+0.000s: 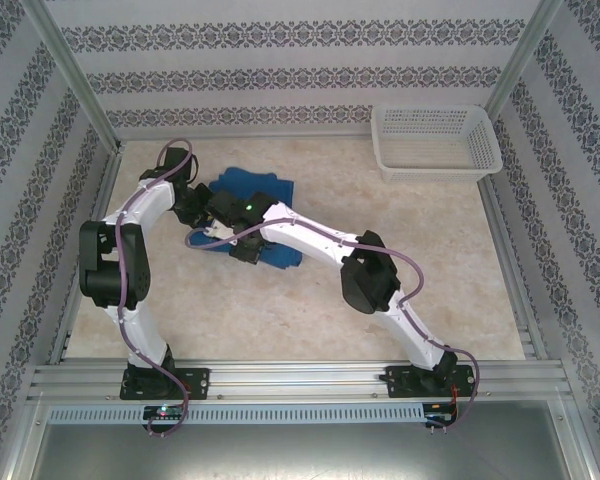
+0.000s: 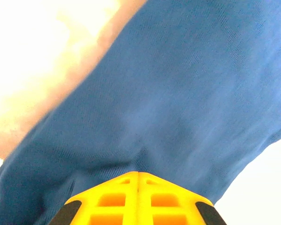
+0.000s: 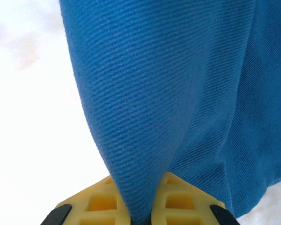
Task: Roll up the long pants
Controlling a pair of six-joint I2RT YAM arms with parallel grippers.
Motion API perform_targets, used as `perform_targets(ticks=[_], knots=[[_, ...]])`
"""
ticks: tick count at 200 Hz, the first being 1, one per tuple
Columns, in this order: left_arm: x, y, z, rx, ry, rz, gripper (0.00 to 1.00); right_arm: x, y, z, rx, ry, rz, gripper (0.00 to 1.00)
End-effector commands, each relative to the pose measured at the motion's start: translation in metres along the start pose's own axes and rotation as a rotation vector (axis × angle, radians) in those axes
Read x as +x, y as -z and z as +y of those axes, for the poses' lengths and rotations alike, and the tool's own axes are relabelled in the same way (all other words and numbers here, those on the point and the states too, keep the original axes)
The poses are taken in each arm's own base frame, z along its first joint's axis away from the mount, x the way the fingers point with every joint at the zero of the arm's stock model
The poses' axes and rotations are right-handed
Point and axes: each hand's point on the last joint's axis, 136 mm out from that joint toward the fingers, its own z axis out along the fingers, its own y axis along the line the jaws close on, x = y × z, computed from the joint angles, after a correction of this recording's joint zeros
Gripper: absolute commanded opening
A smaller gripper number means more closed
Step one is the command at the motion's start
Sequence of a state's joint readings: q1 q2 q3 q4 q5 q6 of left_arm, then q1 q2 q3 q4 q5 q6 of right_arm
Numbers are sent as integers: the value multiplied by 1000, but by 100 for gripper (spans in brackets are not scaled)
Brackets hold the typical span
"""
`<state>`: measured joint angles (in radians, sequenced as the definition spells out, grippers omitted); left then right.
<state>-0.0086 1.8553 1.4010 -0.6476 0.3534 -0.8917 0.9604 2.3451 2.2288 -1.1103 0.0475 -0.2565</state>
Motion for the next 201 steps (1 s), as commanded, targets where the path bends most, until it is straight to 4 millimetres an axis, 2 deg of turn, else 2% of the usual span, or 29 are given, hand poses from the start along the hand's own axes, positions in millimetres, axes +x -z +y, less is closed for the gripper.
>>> perform_targets(ticks=[1,38,57,116,147,176,201], knots=[[-10,-2,13,-46,4,-14,0,9,60,52,-255,-24,-8,0],[-14,3,15,-37,19,-21,0,7,80,76,-399,-30,-16,0],[-15,4,13,-32,20,-21,0,4,79,78,-456,-52,-13,0],[-14,0,13,-33,25,-7,0,-3,40,48,-620,-228,-5,0],[-13,-3,15,-34,29,1,0,-2,8,34,-656,-301,21,0],[-11,-2,15,-31,27,8,0,3,-18,31,-670,-332,58,0],[-3,5,12,-5,28,24,0,3,-30,31,-676,-341,60,0]])
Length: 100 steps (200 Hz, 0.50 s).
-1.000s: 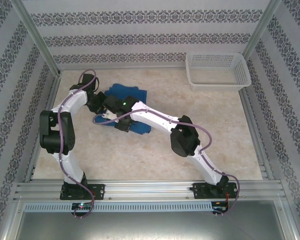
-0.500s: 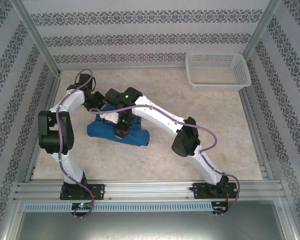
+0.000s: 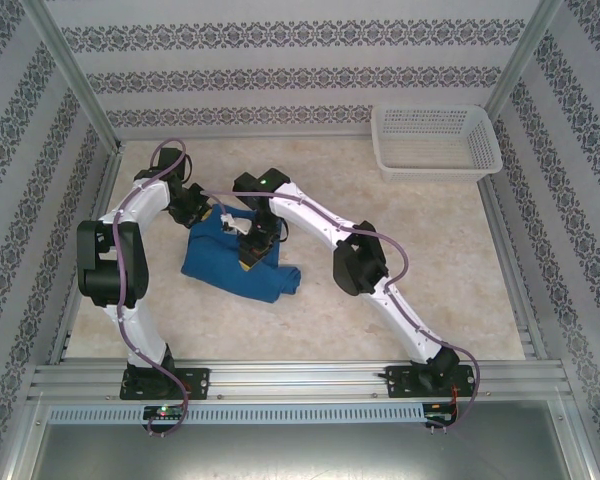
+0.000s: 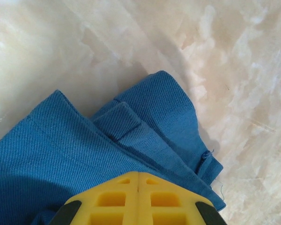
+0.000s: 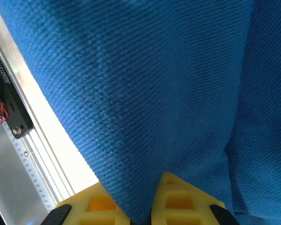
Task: Roll up the long pants
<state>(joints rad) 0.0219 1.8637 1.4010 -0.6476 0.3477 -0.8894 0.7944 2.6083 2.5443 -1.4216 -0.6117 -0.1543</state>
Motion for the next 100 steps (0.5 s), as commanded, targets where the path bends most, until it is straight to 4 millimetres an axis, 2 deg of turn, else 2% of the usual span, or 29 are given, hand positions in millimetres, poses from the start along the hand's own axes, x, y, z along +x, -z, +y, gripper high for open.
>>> perform_targets(ticks=[1,16,37,57,81,100], knots=[[8,5,3,6,1,37,0,-9,-16,-5,-16,-5,-12,0],[13,19,2,29,-8,22,0,-10,-22,-11,-15,-16,-10,0],[19,55,3,30,-73,-30,0,-12,-28,-19,-18,-32,-10,0],[32,86,16,-3,-116,-57,0,-12,-33,-25,-24,-45,-7,0],[59,104,36,17,-116,-55,0,-12,-37,-33,-22,-62,-5,0],[78,107,54,26,-92,-46,0,-12,-39,-38,-31,-80,-10,0]])
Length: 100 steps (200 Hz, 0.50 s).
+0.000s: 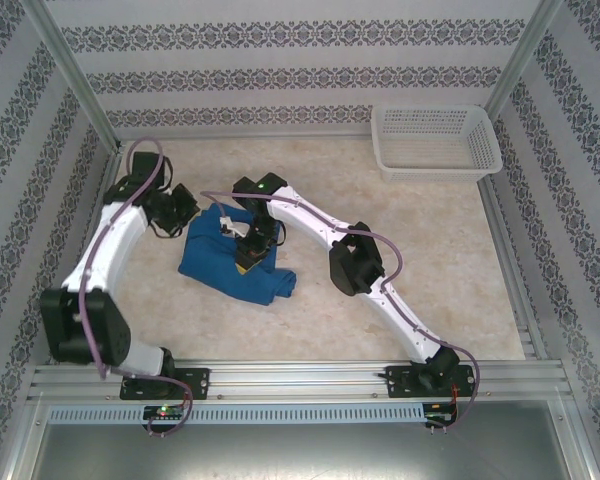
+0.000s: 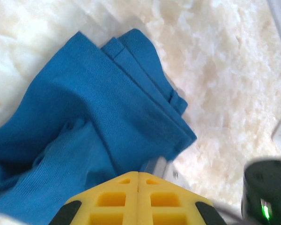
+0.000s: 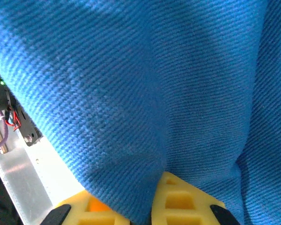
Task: Roll up the long pants
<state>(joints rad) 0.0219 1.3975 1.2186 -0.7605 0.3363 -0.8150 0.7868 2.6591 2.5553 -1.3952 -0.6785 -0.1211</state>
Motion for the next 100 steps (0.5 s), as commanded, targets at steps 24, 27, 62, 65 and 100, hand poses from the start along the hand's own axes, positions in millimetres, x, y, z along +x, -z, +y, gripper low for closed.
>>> perform_targets(ticks=[24,27,62,65,100], knots=[[58,-4,54,-77,72,124,0,-11,-23,-37,15,-48,-17,0],[61,-6,56,-77,76,134,0,-11,-23,-38,14,-50,-18,0],[76,-31,71,-104,104,185,0,-11,-21,-39,5,-58,-22,0],[76,-33,73,-109,108,187,0,-11,-21,-38,4,-58,-22,0],[66,-58,81,-153,125,177,0,-12,-19,-35,-3,-59,-26,0]])
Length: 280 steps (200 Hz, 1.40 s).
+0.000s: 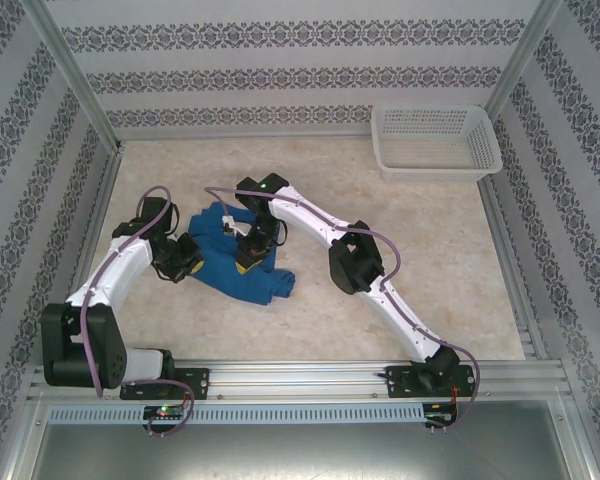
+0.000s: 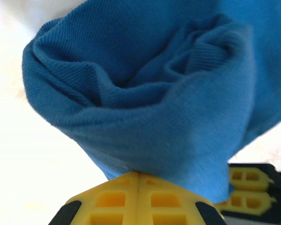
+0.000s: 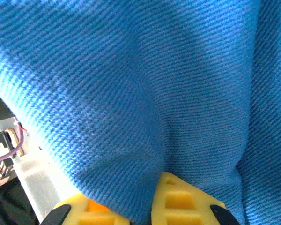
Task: Roll up the long pants
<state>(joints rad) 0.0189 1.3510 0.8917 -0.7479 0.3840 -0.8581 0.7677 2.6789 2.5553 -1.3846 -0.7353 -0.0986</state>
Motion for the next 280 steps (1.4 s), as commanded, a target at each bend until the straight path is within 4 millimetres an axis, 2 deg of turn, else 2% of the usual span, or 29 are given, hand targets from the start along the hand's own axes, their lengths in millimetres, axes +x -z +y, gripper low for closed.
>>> perform_targets(ticks=[1,29,42,64,78,95,112,129,140,155,165,183,214,243,258,280], knots=[[-13,-12,-9,8,11,-30,0,-10,-16,-31,53,-15,-16,0],[-37,-12,-28,24,2,-86,0,-8,-18,-30,50,-17,-10,0],[-49,-16,-29,-5,-2,-114,0,-7,-19,-30,53,-17,-9,1],[-59,-32,-30,-45,3,-98,0,-6,-18,-32,81,-7,-9,39],[-62,-43,-31,-49,18,-82,0,-7,-11,-36,153,1,-22,53],[-65,-51,-30,-52,36,-80,0,-11,15,-38,307,9,-73,62],[-69,-54,-33,-51,38,-77,0,-13,47,-34,504,43,-132,64],[-73,-55,-37,-54,35,-79,0,-13,80,-15,725,121,-183,68],[-75,-55,-40,-55,30,-77,0,-12,93,2,842,168,-208,70],[-78,-55,-45,-48,27,-77,0,-10,88,31,934,238,-221,70],[-79,-56,-48,-39,28,-76,0,-8,83,43,1008,278,-223,71],[-81,-55,-52,-25,27,-77,0,-7,69,53,1139,330,-219,72],[-83,-58,-58,-5,29,-71,0,-7,37,68,1239,386,-210,76],[-81,-61,-65,28,32,-49,0,-11,19,63,1438,472,-158,84],[-81,-58,-67,40,28,-49,0,-12,11,51,1516,495,-114,90],[-81,-53,-69,45,15,-57,0,-8,4,29,1572,471,-56,91]])
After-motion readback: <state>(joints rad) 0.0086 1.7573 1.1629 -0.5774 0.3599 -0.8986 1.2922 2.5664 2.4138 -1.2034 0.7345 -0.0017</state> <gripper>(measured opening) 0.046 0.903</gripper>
